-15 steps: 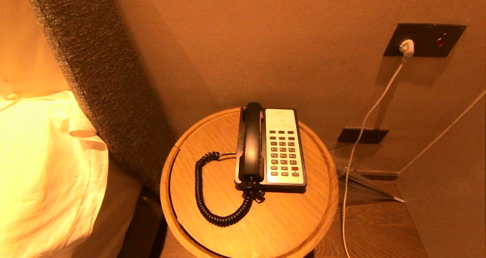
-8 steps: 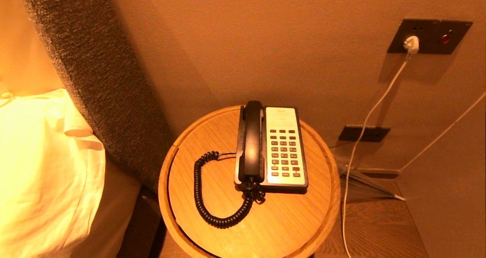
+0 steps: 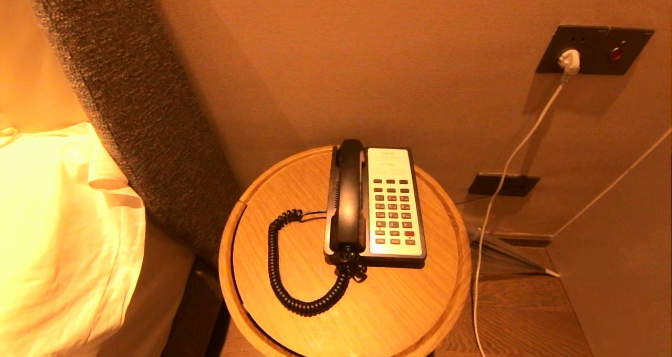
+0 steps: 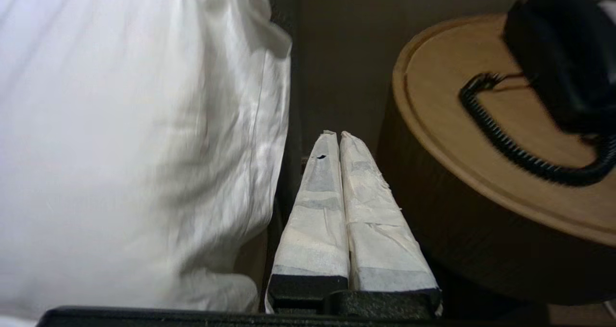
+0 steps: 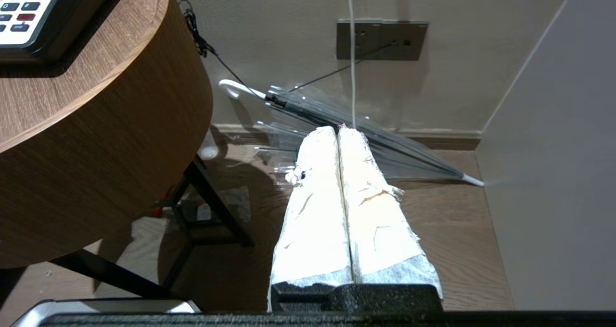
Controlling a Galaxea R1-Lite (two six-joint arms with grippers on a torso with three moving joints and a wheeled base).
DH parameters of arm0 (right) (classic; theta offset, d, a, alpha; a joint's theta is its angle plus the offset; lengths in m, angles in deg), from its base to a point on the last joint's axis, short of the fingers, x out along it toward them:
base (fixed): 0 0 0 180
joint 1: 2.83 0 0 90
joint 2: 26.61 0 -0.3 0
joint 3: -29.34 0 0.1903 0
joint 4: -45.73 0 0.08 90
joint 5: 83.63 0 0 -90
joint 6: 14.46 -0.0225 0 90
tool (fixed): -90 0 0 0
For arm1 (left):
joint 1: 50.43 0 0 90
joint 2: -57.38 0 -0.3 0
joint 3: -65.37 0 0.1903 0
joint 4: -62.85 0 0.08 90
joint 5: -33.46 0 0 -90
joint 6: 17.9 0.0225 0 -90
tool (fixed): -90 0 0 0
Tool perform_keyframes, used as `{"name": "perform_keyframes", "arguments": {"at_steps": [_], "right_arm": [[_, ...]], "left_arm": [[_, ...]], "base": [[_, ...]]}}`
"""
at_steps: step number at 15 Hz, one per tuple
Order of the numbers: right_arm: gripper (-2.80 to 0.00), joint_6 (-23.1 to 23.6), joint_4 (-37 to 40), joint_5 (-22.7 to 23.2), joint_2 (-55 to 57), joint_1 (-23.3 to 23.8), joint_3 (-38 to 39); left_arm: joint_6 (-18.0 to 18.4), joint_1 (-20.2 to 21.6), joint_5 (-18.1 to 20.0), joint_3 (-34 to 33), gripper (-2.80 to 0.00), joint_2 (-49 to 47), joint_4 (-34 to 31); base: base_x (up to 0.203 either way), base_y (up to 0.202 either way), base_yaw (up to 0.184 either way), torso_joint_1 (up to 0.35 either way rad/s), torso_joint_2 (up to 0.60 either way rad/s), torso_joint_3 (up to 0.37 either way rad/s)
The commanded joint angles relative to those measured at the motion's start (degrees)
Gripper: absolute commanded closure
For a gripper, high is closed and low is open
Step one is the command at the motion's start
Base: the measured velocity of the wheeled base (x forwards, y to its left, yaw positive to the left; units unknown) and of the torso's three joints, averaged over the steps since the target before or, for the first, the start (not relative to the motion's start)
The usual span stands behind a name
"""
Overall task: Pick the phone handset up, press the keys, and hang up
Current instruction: Pick up the desk phone handset
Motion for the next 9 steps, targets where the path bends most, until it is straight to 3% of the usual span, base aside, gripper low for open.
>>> {"name": "perform_keyframes", "arguments": {"at_steps": [1,6,7,9], "right_arm": [[0.00,0.0,0.0,0.0,0.0,0.0,0.6],[0.00,0.0,0.0,0.0,0.0,0.0,0.6],[0.00,0.0,0.0,0.0,0.0,0.0,0.5],[0.00,0.0,0.0,0.0,0.0,0.0,0.5]], "left_arm": [[-0.2,0.1,1.8,8.6,0.00,-10.1,-1.5],[-1.1,-1.5,12.3,35.0,0.00,-45.7,-7.0],[-1.7,-3.6,13.3,39.6,0.00,-52.0,-7.6],[-3.8,-13.8,12.2,48.1,0.00,-62.8,-8.4]], "base": [[0.000,0.000,0.000,0.000,0.00,0.000],[0.000,0.000,0.000,0.000,0.00,0.000],[0.000,0.000,0.000,0.000,0.00,0.000],[0.000,0.000,0.000,0.000,0.00,0.000]]}}
